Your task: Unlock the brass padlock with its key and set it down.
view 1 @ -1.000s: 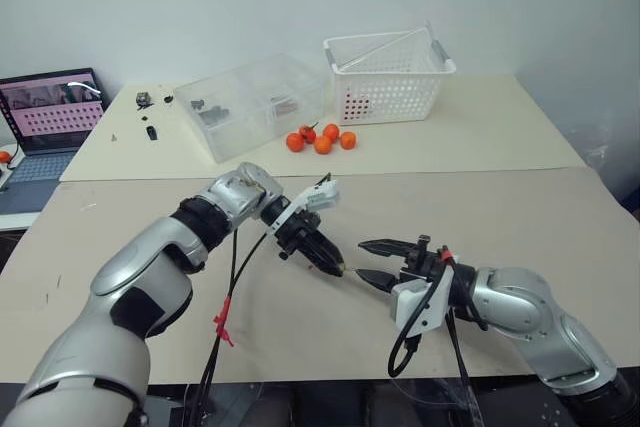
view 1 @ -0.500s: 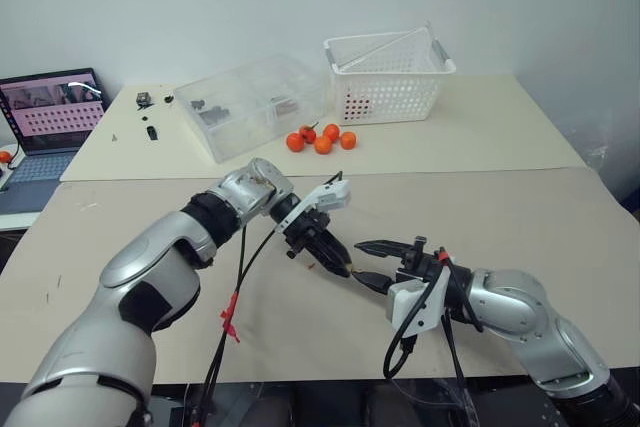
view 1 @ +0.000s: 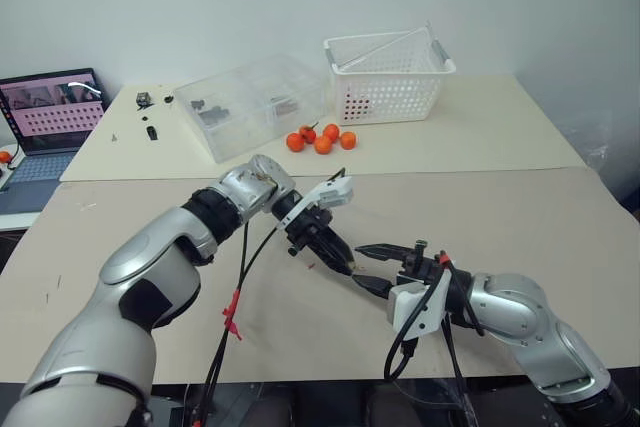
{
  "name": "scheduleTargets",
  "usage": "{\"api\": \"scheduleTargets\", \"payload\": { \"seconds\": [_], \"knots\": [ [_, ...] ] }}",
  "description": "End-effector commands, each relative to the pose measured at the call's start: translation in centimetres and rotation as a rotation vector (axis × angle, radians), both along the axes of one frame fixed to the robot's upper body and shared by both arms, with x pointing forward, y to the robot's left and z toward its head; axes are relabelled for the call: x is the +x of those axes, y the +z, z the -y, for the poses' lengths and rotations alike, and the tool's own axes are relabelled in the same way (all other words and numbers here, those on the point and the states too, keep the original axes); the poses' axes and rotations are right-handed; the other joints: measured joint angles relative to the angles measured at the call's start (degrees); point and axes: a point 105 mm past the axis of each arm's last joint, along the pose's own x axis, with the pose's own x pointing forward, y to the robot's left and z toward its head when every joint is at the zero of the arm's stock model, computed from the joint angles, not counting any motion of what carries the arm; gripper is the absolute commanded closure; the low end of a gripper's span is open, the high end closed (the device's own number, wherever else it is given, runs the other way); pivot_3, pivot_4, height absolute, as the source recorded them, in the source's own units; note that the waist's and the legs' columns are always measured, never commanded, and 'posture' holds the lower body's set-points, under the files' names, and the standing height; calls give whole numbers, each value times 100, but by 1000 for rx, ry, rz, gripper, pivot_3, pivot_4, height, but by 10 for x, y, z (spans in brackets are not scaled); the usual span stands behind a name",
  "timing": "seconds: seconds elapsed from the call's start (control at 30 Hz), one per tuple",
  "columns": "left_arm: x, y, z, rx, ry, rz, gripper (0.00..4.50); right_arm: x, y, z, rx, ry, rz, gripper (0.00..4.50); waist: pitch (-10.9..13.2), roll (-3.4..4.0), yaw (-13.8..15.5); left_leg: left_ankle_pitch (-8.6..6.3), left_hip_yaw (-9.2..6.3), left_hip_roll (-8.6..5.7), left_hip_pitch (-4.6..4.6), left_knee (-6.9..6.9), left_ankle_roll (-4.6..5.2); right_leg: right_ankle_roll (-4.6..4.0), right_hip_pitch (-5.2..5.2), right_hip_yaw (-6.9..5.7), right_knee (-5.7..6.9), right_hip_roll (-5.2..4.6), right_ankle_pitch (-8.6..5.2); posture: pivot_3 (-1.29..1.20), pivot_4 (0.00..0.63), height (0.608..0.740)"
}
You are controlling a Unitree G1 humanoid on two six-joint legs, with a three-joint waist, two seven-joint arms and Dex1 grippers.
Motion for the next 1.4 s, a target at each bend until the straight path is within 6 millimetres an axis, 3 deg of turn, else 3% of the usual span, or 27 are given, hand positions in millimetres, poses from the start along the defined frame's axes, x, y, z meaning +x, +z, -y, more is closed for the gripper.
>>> {"api": "scheduleTargets", "payload": {
  "seconds": [0.03,0.7,0.93,1.4],
  "knots": [
    [1,11,2,-19,-24,31,3680,-2,13,-4,30,23,41,1946,0,0,1,0,0,0,0,0,0,0,0,0,0,0,0,0,150,740],
    [-3,14,8,-30,-52,28,3680,0,15,-3,45,15,35,1946,0,0,2,0,0,0,0,0,0,0,0,0,-1,0,-1,0,150,740],
    [-4,13,9,-31,-55,26,3680,0,15,-3,50,14,26,4251,0,0,0,0,1,0,0,0,0,0,0,0,-1,0,-1,0,150,740],
    [-2,11,10,-32,-52,35,3680,1,15,-2,45,4,35,4378,0,0,1,0,0,0,0,0,0,0,0,0,-1,0,-2,0,150,740]
  ]
}}
